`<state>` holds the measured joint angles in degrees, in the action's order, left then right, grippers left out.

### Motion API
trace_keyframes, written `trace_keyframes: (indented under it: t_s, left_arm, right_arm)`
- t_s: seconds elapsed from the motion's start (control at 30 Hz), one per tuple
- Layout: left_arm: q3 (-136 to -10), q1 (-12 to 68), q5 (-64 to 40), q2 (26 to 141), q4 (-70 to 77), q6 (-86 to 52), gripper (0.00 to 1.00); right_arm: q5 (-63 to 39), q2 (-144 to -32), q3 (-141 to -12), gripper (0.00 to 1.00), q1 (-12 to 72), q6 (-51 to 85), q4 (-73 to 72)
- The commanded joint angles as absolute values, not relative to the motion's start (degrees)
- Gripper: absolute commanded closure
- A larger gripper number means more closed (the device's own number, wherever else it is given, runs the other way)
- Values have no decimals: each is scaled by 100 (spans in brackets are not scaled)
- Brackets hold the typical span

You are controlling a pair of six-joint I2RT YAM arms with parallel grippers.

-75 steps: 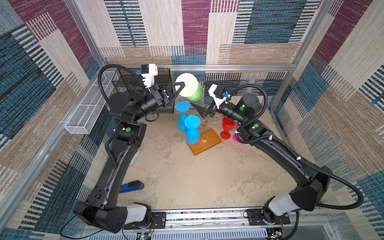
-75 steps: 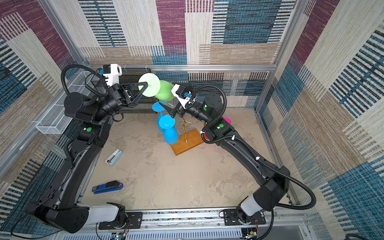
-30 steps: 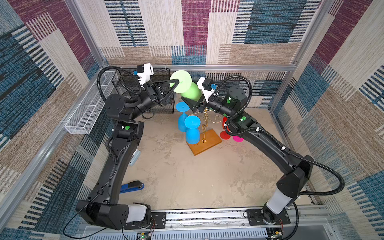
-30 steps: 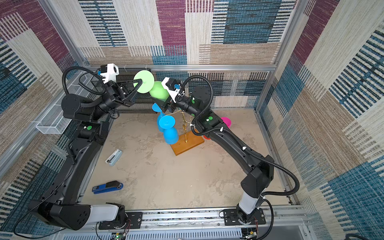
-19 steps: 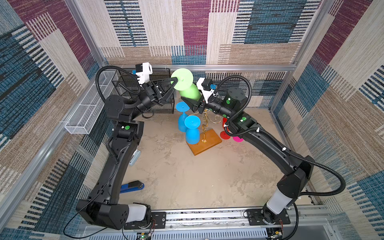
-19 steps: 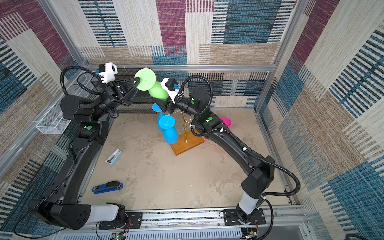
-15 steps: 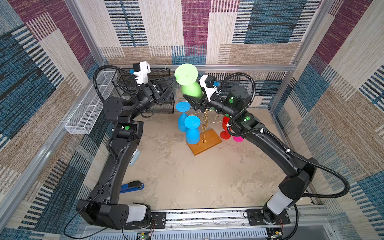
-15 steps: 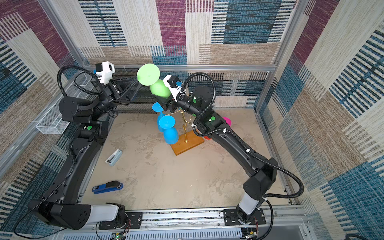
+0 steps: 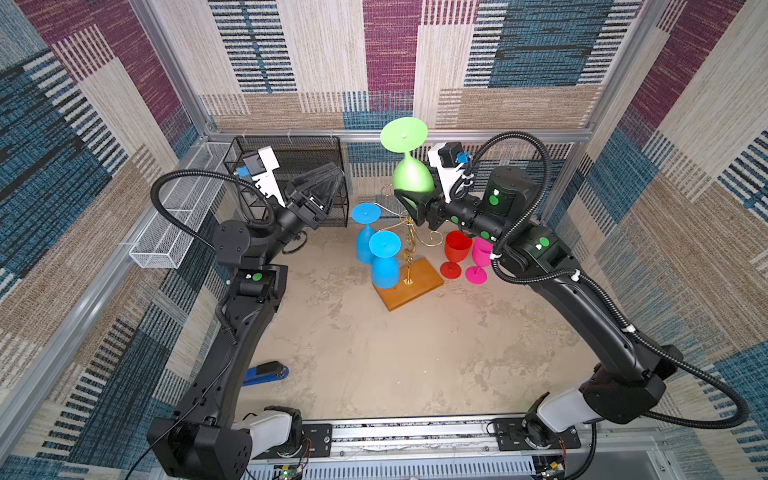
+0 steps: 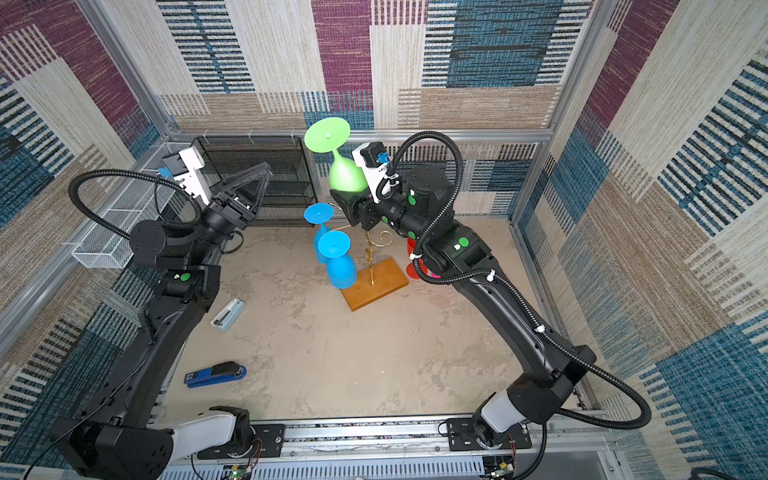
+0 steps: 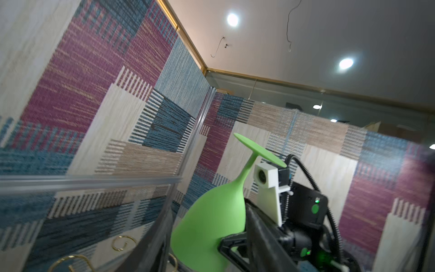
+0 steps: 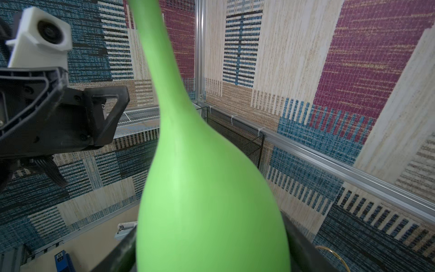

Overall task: Take the wine glass off the wine glass rack
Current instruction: Pick up the wine glass from the wine glass rack.

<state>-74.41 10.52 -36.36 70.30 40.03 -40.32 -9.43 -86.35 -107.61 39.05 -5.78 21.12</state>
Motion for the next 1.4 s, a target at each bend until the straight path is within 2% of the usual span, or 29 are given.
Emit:
trace_keyframes:
  t_s: [0.0,0.1,0.33,1.07,1.37]
  left_arm:
    - [-7531,1149,-3265,7161,3951,-635,49]
    - [-7564,1195,-4078,7421,4349,590,52]
    - [-7679,1230,-4771,7802,4476,2348,56]
    - [-8052,1230,-5192,8086,4430,2633,59]
    - [-7988,1239,-5172,8077,4446,2695,72]
  right_arm:
    - [-786,-8565,-10856,42,3911,-406,2891]
    - [-780,-8594,-10906,45,3911,-387,3217]
    - [-1010,-8772,-11065,47,3911,-342,3659]
    - [-1495,-9244,-11346,55,4104,-284,4043]
    - [-1543,-9341,-11417,56,4210,-289,4122]
